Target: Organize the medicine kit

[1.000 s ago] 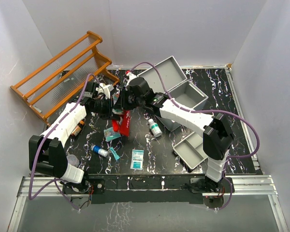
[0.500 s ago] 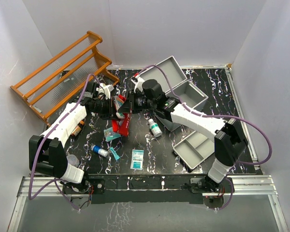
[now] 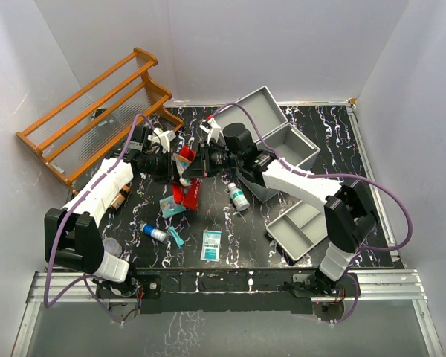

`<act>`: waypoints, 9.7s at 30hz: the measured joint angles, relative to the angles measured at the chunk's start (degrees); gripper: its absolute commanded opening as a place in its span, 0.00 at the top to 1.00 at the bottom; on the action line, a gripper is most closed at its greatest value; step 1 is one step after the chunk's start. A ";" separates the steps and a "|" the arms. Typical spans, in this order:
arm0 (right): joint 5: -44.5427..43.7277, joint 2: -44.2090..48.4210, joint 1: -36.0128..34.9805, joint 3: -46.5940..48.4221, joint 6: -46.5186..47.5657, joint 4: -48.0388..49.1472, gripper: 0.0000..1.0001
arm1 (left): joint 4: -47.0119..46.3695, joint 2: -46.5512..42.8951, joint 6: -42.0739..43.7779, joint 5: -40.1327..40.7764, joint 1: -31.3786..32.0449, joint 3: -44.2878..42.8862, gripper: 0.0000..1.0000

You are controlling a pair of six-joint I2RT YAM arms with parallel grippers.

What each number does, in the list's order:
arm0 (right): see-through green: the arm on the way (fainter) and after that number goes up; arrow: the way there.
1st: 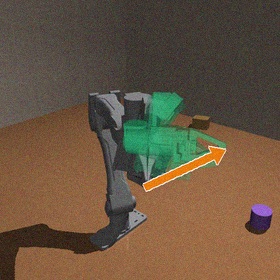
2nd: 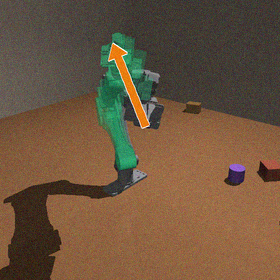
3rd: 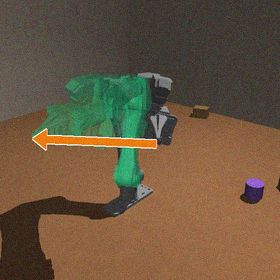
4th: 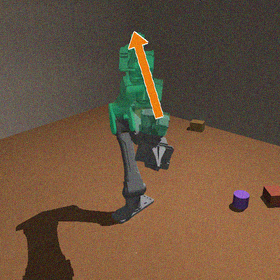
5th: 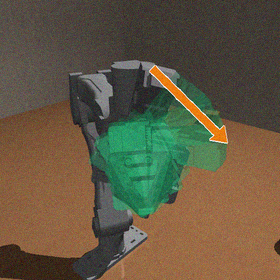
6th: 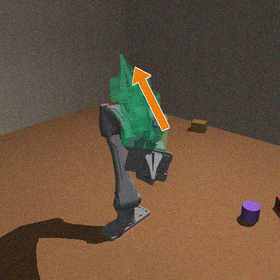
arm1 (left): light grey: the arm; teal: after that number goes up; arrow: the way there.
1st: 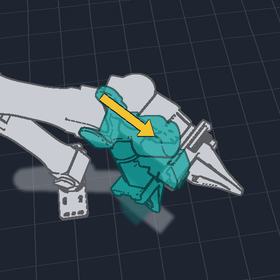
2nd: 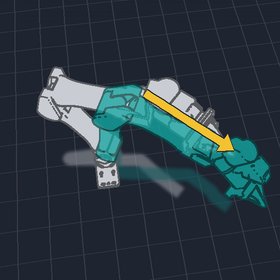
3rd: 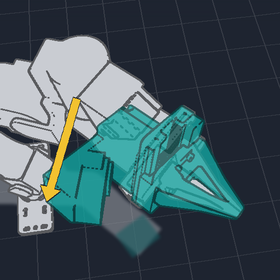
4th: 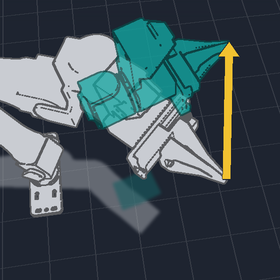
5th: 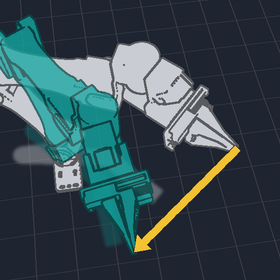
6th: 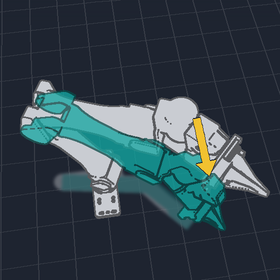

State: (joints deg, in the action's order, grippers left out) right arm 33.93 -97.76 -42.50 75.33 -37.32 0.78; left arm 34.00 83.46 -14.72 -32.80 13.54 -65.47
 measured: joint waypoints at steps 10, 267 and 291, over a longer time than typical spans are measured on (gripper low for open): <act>-5.77 -0.76 0.26 1.18 2.54 -2.38 0.81 | 0.74 0.00 0.44 -1.11 0.00 0.00 1.00; -53.94 19.06 -20.11 -12.61 1.42 -0.59 1.00 | -13.97 -10.64 -10.60 5.49 0.09 6.36 1.00; -35.65 11.87 -8.24 -4.83 11.37 7.93 1.00 | -15.13 -11.34 -6.32 -4.04 0.09 7.13 1.00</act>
State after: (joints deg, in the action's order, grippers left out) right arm -1.72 -85.89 -50.74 70.50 -25.96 8.71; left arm 18.87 72.12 -21.04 -36.84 13.63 -58.35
